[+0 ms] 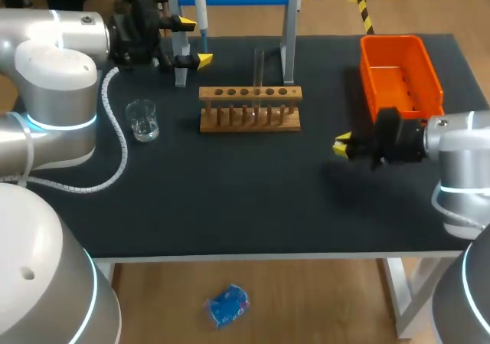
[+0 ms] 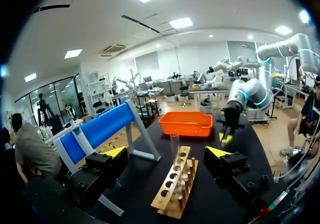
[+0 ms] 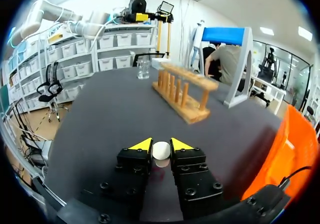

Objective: Invert the test tube, pick up the pipette, mount the tip to pipette, aspirate from beaker and dispense into the tube, eject the tip, return the pipette, and cap with the stopper.

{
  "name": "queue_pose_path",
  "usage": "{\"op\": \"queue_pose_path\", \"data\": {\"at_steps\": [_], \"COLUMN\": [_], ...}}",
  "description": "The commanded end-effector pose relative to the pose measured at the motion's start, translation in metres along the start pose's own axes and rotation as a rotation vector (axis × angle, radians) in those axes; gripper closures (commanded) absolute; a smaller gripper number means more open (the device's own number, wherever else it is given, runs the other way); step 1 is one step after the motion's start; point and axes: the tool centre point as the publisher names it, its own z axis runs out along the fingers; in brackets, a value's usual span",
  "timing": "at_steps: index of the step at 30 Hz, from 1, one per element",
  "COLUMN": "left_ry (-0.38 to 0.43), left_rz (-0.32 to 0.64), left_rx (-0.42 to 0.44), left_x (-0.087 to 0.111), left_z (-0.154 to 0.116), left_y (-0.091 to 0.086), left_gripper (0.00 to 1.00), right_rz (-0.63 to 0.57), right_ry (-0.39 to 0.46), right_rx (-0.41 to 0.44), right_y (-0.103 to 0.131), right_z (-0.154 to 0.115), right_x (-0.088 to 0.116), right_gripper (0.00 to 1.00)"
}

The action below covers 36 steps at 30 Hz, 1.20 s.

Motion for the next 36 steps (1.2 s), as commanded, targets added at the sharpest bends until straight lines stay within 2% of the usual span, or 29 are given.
{"op": "queue_pose_path", "data": {"at_steps": [1, 8, 11, 15, 36], "left_ry": [-0.004, -0.004, -0.004, -0.004, -0.004], "left_rz": [0.002, 0.002, 0.002, 0.002, 0.002], "left_rx": [0.005, 0.005, 0.005, 0.005, 0.005], "left_x": [0.001, 0.001, 0.001, 0.001, 0.001], "left_z": [0.001, 0.001, 0.001, 0.001, 0.001], "left_y": [0.001, 0.001, 0.001, 0.001, 0.001], "left_gripper": [0.00, 0.00, 0.00, 0.00, 0.00], "right_rz": [-0.033, -0.056, -0.025, -0.018, -0.018], "right_ry": [-0.003, 0.016, 0.029, 0.038, 0.038], "right_rx": [0.026, 0.015, 0.005, -0.041, -0.041], "right_y": [0.046, 0.129, 0.163, 0.201, 0.201], "right_z": [-0.027, -0.049, -0.053, -0.056, -0.056], "right_x": [0.003, -0.010, -0.015, -0.016, -0.016], "right_gripper": [1.00, 1.00, 1.00, 1.00, 1.00]}}
